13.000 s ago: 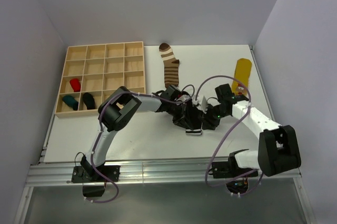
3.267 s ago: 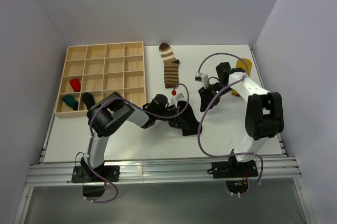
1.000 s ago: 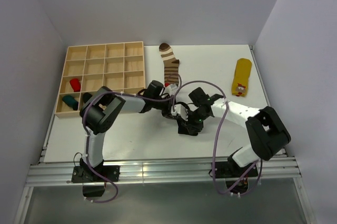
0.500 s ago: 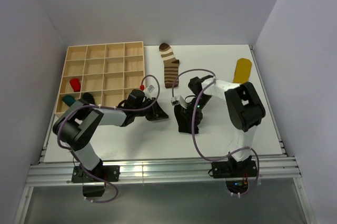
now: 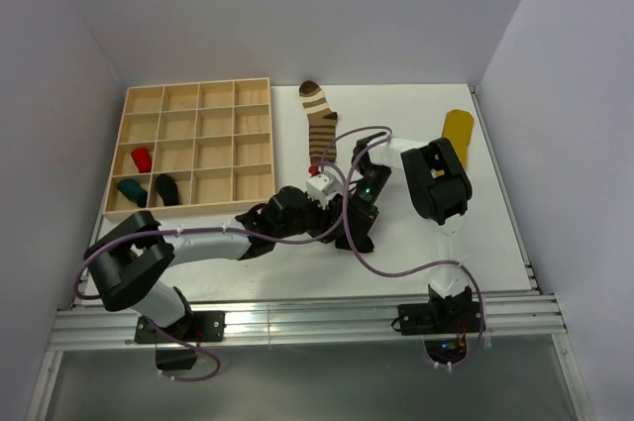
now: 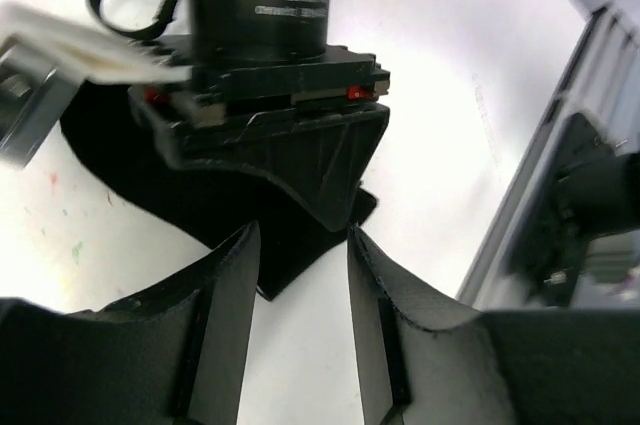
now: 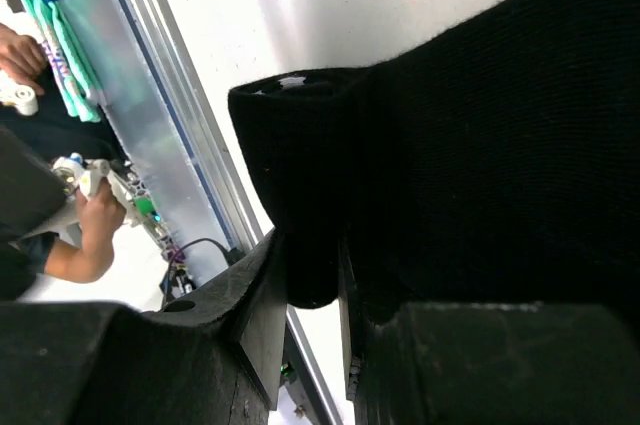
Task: Roll the socks
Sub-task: Roll the sock at the center of the board.
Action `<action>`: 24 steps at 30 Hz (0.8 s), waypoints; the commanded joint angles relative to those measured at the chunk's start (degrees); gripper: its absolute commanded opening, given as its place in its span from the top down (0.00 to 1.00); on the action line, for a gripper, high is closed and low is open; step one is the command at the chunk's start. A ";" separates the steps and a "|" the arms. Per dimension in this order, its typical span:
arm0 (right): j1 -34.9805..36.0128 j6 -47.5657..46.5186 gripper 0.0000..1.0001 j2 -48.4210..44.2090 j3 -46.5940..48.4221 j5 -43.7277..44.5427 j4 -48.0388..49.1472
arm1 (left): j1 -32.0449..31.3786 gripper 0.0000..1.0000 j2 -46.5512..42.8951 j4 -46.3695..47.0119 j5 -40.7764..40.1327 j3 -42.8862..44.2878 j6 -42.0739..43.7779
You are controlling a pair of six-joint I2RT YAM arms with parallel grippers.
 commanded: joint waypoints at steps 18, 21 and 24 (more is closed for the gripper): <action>-1.06 0.24 0.81 3.63 2.08 3.32 0.32 | -4.04 0.53 14.20 -2.10 3.87 8.89 13.98; -1.14 0.33 0.81 3.80 2.08 3.23 0.41 | -4.04 0.53 14.47 -1.31 6.32 7.92 13.10; -1.32 0.51 0.81 4.16 2.17 3.23 0.67 | -3.95 0.54 15.61 -1.65 8.09 8.35 12.57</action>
